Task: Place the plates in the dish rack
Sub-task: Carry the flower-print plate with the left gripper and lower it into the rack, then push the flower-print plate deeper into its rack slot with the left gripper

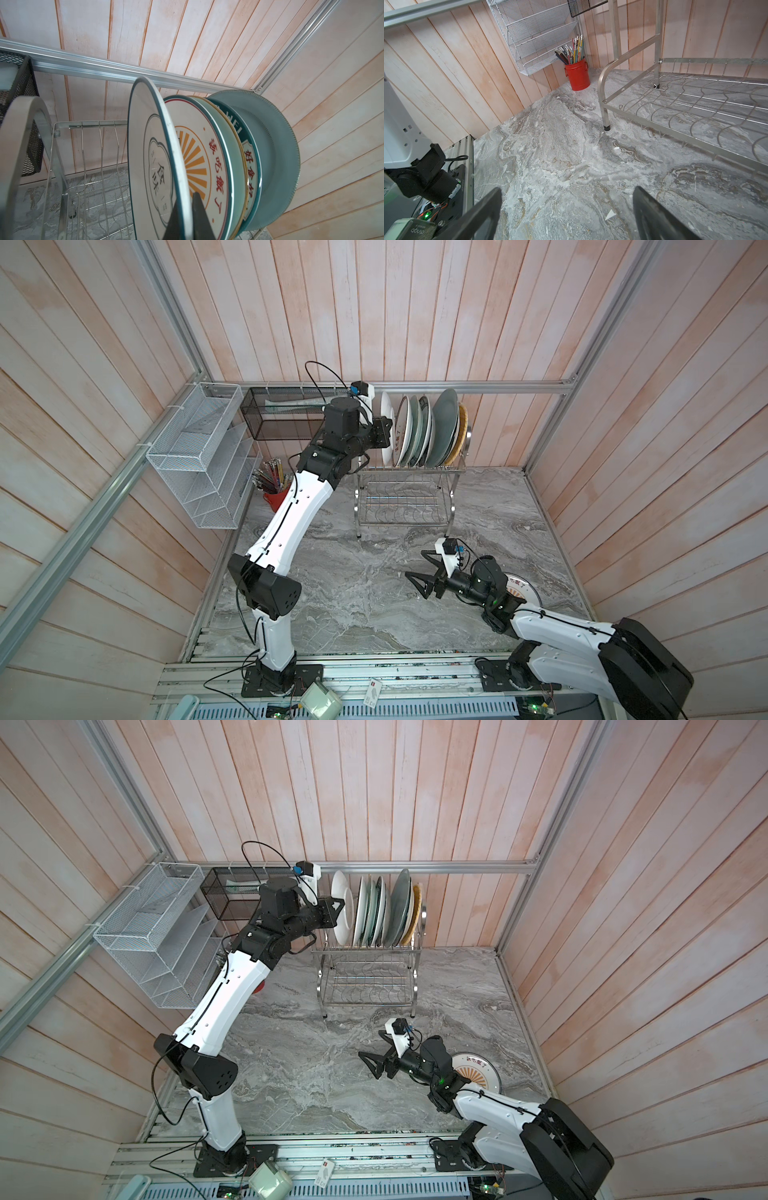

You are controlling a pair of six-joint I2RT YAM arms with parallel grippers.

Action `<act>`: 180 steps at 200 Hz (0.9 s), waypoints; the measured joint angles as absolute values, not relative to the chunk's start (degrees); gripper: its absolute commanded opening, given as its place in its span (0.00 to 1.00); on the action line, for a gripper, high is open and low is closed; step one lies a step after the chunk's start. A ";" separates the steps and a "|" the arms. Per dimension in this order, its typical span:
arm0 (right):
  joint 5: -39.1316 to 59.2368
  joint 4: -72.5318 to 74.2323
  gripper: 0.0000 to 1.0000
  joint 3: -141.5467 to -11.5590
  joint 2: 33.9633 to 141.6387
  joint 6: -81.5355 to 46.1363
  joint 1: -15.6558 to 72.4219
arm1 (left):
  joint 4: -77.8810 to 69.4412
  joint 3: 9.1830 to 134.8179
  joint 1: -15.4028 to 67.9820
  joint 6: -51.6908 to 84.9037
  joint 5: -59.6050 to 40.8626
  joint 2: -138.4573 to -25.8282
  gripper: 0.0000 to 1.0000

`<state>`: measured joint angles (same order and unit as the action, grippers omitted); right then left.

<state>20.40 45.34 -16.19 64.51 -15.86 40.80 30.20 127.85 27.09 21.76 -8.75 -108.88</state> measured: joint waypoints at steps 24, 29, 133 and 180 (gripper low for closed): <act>20.40 45.06 0.98 -16.36 64.62 -15.79 40.86 | 30.92 127.85 28.21 20.58 -6.94 -109.30 0.00; 20.40 44.99 0.98 -16.38 64.62 -15.79 40.88 | 30.96 127.85 28.42 20.43 -6.52 -109.40 0.00; 19.94 44.03 0.98 -16.47 64.60 -15.14 41.17 | 30.92 129.23 31.51 14.76 -0.03 -111.46 0.15; 19.94 43.48 0.98 -16.69 64.60 -14.94 41.21 | 31.00 132.00 31.68 14.57 0.47 -111.77 0.19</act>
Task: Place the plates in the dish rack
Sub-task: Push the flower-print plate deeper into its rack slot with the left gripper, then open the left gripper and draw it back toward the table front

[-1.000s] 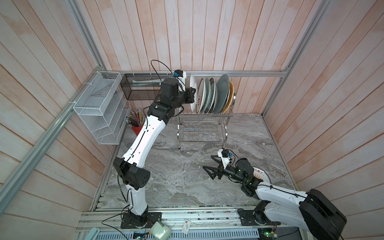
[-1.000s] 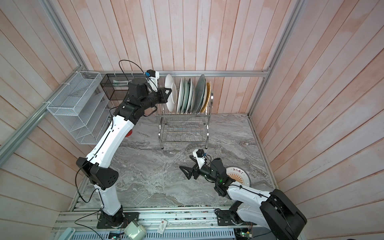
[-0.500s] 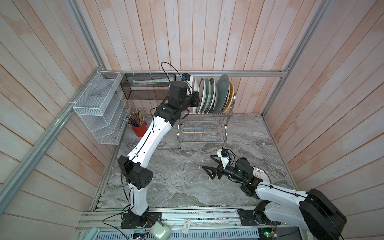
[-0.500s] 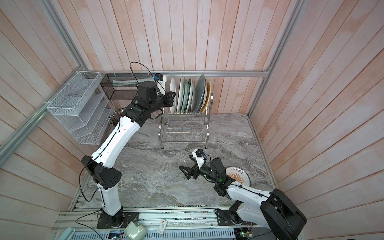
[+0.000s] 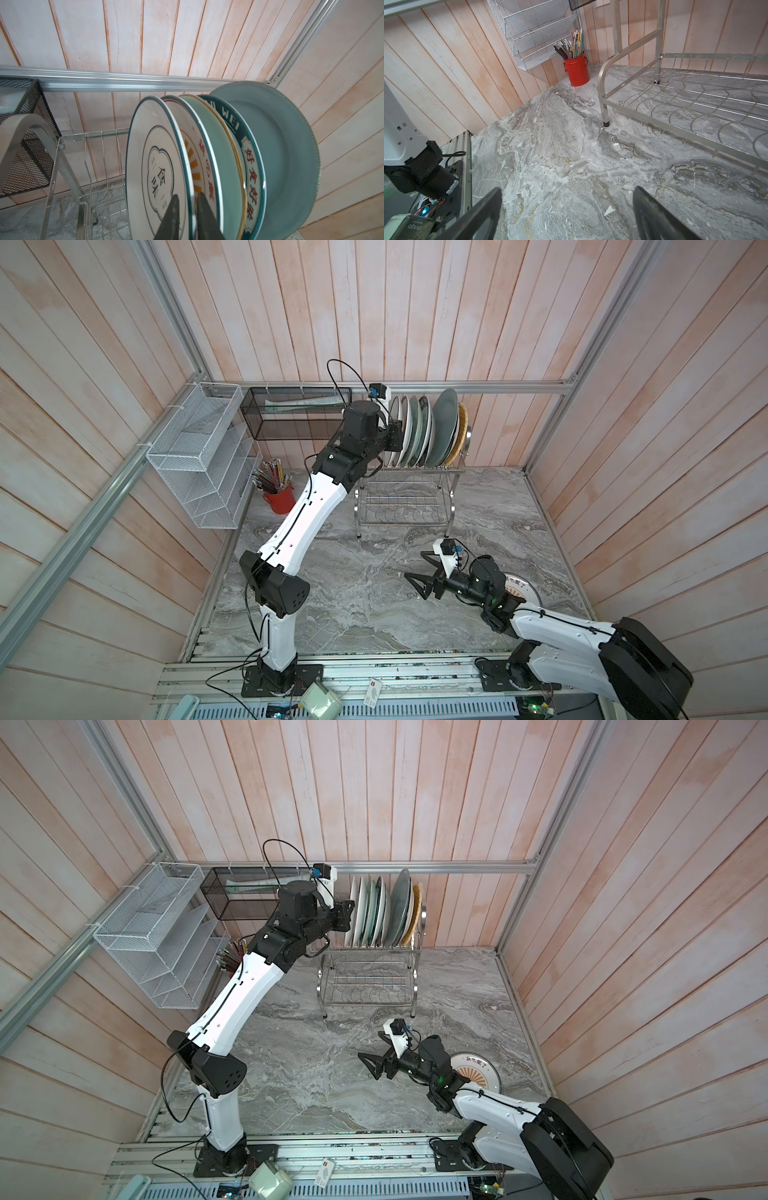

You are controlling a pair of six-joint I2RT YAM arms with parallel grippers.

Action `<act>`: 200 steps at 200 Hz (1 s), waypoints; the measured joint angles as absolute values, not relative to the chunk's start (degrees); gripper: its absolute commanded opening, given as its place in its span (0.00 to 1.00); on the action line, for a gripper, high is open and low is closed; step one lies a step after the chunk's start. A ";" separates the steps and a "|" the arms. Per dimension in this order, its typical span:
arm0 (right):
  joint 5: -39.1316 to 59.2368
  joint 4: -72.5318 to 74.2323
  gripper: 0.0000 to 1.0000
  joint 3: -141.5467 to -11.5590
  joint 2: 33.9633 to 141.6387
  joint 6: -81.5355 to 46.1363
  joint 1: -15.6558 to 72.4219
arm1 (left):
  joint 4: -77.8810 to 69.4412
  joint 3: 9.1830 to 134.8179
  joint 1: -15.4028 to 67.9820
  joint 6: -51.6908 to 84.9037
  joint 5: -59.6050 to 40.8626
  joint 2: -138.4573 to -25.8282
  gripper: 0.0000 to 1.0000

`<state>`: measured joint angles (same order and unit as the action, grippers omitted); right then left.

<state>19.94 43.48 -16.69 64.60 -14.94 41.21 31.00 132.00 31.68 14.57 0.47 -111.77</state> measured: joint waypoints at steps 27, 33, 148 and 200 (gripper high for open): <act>19.90 43.27 0.98 -16.71 64.38 -14.94 41.21 | 31.22 134.17 31.68 14.57 0.49 -111.81 0.19; 19.81 43.27 0.98 -16.71 64.31 -14.94 41.21 | 31.27 134.67 31.68 14.57 0.54 -111.81 0.19; 19.29 43.07 0.98 -16.78 63.37 -14.85 41.21 | 31.86 132.20 30.74 17.34 -1.39 -102.54 0.19; 18.13 42.81 0.98 -16.78 62.87 -14.72 41.21 | 27.40 109.16 29.23 20.67 -7.20 -80.66 0.38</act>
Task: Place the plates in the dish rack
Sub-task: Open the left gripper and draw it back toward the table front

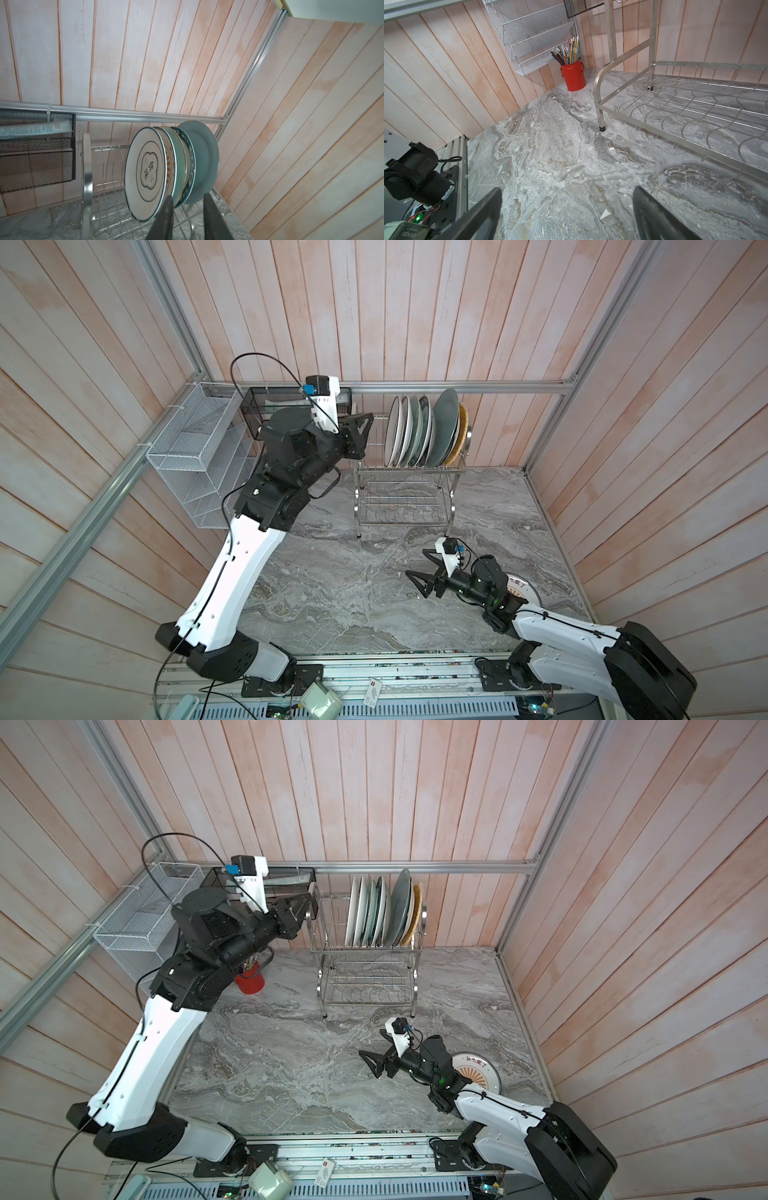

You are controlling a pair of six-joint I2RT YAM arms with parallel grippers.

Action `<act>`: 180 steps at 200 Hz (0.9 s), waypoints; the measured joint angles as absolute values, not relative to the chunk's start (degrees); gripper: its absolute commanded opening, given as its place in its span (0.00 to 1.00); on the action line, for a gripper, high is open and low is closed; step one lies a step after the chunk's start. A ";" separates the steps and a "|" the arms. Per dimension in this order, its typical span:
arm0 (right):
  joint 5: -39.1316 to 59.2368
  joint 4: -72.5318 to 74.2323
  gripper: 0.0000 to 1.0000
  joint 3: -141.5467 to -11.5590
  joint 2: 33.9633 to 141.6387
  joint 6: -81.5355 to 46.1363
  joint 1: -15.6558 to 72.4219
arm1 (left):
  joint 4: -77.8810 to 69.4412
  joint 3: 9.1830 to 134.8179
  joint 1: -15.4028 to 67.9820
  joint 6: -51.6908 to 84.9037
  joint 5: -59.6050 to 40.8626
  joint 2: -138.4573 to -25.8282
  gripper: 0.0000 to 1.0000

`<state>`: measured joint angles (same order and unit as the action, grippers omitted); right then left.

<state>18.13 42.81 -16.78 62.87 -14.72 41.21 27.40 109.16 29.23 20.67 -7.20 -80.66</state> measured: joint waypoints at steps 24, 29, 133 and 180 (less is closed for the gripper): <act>17.85 42.50 0.98 -16.78 62.48 -14.79 41.21 | 25.91 95.77 29.15 20.58 -9.74 -69.49 0.60; 17.80 42.28 0.98 -16.78 62.11 -14.83 41.21 | 25.85 92.86 29.15 20.51 -10.09 -67.20 0.65; 3.53 19.25 0.98 -26.11 47.72 -20.43 39.72 | 26.65 45.69 29.15 20.78 -14.96 -32.47 1.00; 1.87 2.59 0.98 -27.05 42.46 -29.19 24.84 | 27.77 36.99 29.12 21.76 -13.54 -27.38 1.00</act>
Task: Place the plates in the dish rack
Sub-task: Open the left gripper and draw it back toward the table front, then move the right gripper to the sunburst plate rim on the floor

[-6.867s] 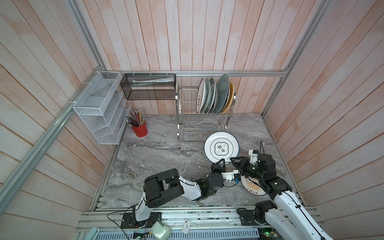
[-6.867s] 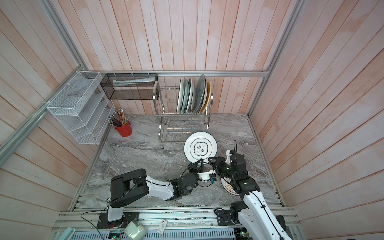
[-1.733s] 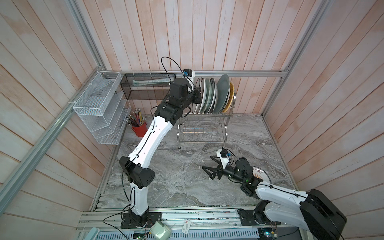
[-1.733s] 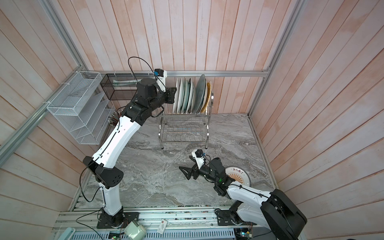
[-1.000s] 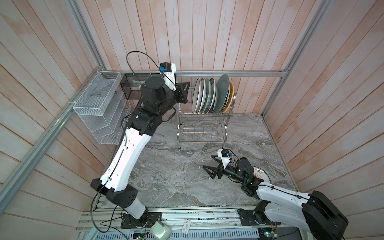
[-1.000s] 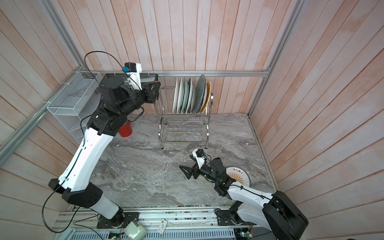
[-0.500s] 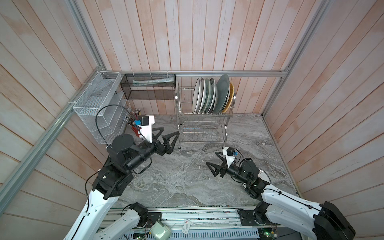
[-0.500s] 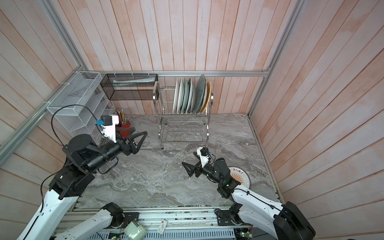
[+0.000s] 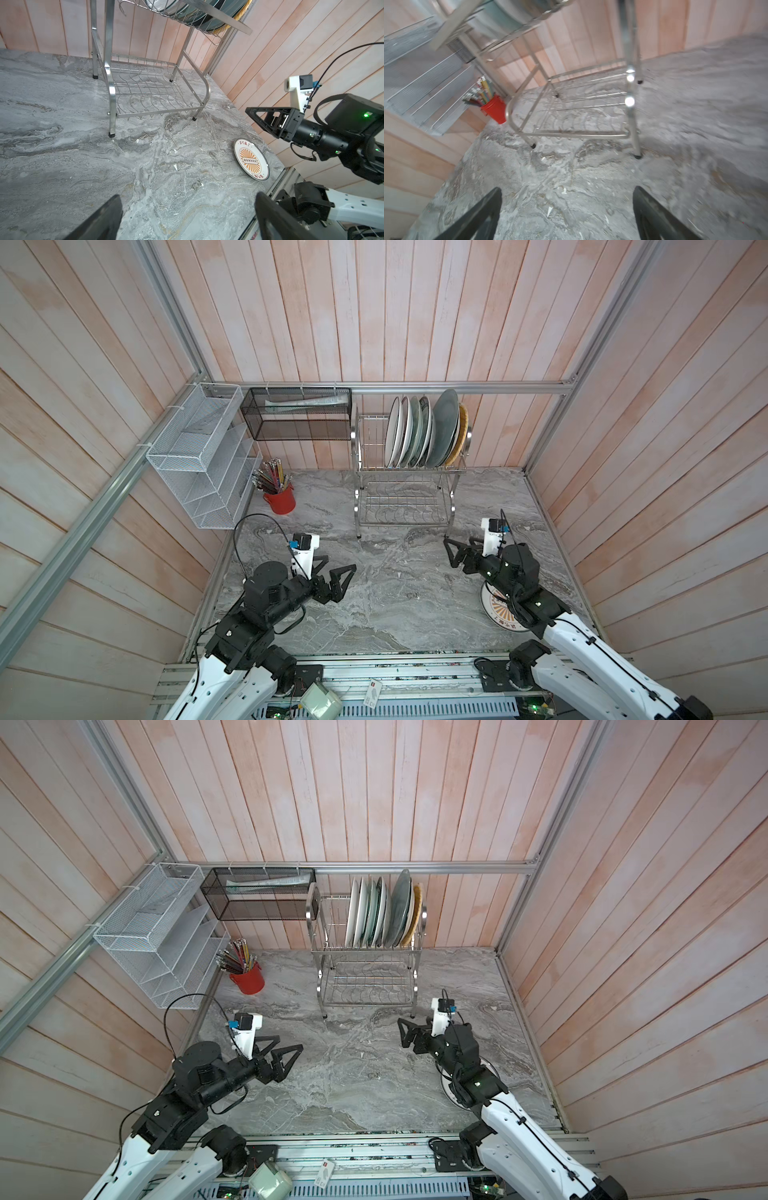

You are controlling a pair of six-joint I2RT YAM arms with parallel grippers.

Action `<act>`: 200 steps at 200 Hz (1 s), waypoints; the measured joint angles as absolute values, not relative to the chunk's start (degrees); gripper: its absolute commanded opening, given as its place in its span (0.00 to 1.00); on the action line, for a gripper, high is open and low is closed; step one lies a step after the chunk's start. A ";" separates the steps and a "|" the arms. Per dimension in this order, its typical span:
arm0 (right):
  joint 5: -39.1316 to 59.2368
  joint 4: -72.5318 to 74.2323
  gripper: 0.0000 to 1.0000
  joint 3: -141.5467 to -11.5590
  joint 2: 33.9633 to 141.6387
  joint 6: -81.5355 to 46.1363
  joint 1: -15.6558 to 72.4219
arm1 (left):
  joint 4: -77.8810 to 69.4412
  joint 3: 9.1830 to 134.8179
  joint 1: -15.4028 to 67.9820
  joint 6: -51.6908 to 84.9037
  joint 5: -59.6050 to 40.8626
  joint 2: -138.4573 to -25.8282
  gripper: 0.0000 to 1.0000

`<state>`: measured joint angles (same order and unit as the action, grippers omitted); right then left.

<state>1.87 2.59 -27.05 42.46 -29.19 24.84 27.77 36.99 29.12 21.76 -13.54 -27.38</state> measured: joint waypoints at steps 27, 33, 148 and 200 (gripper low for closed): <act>0.78 -7.40 0.98 -26.76 37.36 -35.09 12.60 | 27.20 34.24 29.65 22.59 -13.52 -26.06 1.00; 0.10 -9.63 0.98 -26.76 36.62 -36.18 9.96 | 26.79 33.87 29.76 22.76 -13.50 -26.09 1.00; -4.14 -23.38 0.97 -20.73 50.28 -48.97 -28.67 | 24.77 33.61 30.39 22.76 -16.08 -26.83 1.00; 2.22 -19.49 0.97 -19.46 51.96 -49.28 -32.18 | 24.62 33.61 31.42 22.76 -16.25 -26.61 1.00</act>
